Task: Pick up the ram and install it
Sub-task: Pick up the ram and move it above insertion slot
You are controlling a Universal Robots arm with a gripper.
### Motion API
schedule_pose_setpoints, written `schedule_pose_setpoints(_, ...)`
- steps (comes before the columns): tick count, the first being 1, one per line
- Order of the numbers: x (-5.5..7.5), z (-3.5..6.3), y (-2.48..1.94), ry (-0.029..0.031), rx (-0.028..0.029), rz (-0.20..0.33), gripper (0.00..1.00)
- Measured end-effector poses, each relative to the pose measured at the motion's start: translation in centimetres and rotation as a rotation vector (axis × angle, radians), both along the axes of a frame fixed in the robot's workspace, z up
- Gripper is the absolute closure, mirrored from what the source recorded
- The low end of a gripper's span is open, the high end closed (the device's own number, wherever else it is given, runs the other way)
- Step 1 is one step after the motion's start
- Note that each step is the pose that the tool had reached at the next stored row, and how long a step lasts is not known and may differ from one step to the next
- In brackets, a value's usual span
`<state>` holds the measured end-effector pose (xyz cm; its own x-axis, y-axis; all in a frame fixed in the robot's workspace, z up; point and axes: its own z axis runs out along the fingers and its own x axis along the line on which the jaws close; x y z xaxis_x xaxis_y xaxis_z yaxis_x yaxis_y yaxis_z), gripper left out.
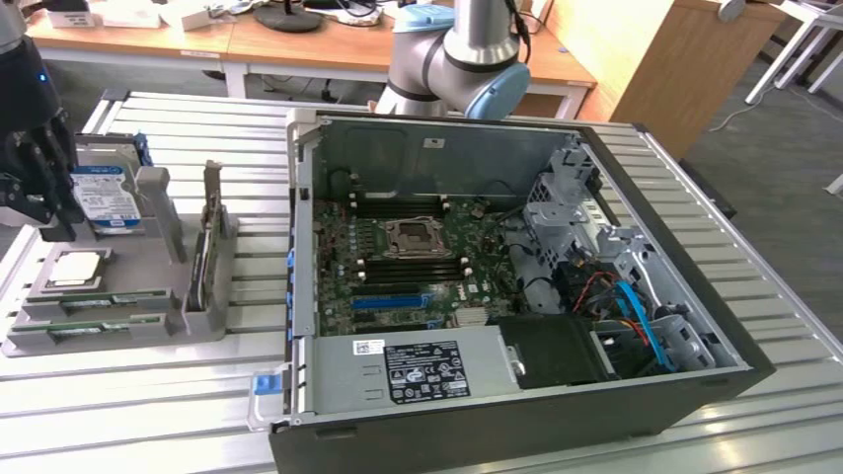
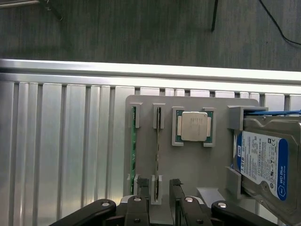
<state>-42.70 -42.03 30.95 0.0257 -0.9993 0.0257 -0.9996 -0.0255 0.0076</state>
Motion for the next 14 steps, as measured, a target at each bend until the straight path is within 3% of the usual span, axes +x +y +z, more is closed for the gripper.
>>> schedule_pose_setpoints(14,0.0,-2.45,0.00,0.0001,-0.0001,0.000,0.69)
